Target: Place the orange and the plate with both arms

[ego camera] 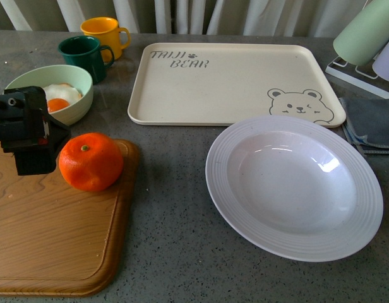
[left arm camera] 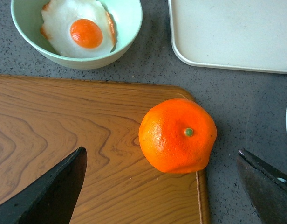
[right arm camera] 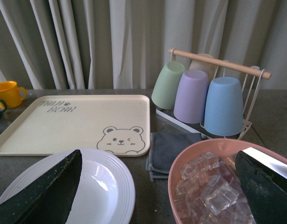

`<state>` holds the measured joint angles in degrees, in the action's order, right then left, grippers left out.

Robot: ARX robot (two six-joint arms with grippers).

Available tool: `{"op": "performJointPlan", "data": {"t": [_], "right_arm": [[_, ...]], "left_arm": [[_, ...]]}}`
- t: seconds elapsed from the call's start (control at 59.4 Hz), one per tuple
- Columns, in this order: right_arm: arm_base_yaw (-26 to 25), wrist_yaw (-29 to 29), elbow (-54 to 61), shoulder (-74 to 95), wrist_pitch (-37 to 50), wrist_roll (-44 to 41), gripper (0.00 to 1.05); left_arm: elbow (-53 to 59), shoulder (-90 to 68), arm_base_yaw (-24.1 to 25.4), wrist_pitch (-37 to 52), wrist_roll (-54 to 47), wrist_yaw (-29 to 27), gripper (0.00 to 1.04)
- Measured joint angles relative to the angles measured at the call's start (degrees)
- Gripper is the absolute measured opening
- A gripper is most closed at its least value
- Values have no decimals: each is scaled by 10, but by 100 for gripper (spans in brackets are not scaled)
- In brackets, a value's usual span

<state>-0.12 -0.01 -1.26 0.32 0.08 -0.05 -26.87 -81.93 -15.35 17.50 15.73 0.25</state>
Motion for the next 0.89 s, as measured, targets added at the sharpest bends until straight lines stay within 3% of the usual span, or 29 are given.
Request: {"op": "performJointPlan", "data": {"t": [0.893], "right_arm": [[0, 0, 0, 0, 0, 0, 96]], "left_arm": [[-50, -150, -27, 64, -17, 13, 96]]}}
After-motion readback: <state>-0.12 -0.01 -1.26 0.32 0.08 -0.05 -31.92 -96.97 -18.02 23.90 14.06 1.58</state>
